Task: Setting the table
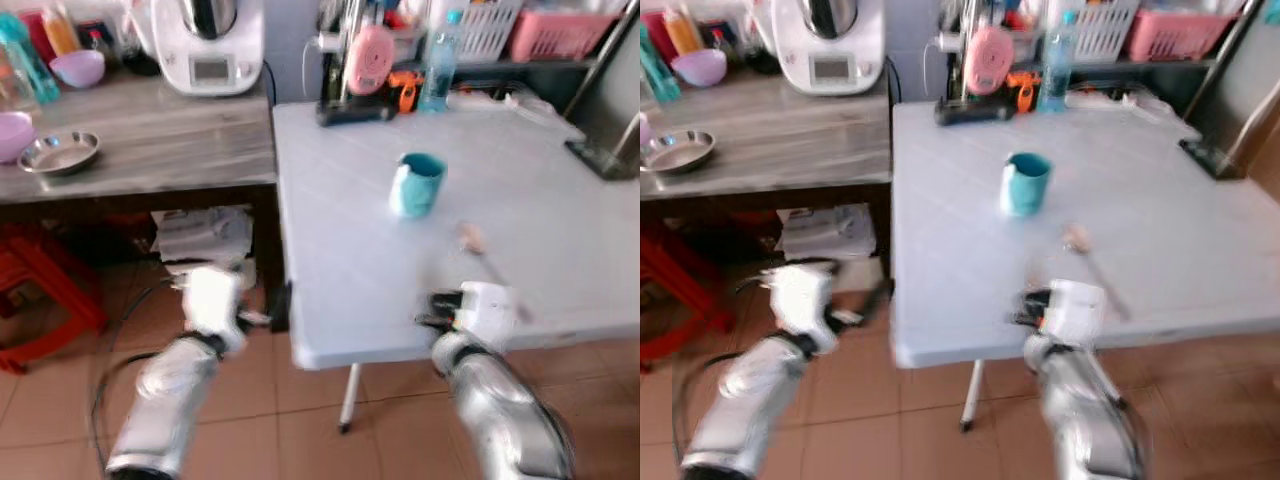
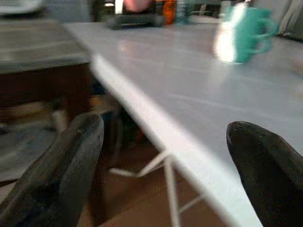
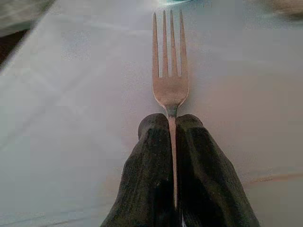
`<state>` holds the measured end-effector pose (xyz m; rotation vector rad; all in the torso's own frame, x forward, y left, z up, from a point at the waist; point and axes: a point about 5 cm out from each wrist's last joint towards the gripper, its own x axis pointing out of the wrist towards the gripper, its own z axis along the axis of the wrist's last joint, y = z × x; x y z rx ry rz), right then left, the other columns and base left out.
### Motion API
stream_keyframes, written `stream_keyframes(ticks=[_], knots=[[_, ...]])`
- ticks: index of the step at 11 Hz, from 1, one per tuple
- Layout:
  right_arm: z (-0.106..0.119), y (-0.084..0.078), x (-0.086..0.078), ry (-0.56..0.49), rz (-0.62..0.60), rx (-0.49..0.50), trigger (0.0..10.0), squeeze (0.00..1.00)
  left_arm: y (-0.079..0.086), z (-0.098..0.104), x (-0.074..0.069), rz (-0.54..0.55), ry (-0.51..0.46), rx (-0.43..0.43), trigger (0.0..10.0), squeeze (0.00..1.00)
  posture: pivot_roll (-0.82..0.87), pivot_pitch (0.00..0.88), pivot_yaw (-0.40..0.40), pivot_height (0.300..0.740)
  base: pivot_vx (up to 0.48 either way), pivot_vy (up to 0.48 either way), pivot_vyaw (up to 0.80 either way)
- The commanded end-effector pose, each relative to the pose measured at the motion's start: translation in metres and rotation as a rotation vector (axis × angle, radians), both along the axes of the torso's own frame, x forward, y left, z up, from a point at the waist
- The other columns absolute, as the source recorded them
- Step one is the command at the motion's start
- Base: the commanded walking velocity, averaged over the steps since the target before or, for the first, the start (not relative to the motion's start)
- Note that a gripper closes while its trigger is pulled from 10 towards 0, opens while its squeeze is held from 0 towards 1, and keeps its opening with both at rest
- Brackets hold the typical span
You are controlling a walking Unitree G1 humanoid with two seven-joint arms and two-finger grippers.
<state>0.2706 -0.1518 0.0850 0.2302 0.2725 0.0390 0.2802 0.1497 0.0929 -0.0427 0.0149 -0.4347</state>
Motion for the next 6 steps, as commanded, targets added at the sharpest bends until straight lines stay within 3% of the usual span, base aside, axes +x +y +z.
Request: stream_keyframes(ticks=[1, 2, 6], knots=[[0.0064, -0.0073, 0.0020, -0.033, -0.015, -0.023, 10.0, 0.00, -0.0054, 0.0009, 0.0014, -0.009, -0.009, 0.000, 10.0, 0.00, 0.04, 0.037, 0.036, 0.740, 0.000, 0.405, 0.00], [0.0086, -0.0071, 0.0029, -0.048, -0.009, -0.034, 10.0, 0.00, -0.0047, 0.0012, 0.0025, 0.000, -0.012, 0.001, 10.0, 0.00, 0.04, 0.036, 0.036, 0.740, 0.000, 0.409, 0.00], [0.0120, -0.0068, 0.0056, -0.074, -0.018, -0.024, 10.0, 0.00, -0.0007, 0.0030, 0.0081, 0.041, -0.018, -0.006, 10.0, 0.00, 0.05, 0.026, 0.043, 0.740, 0.000, 0.409, 0.68]])
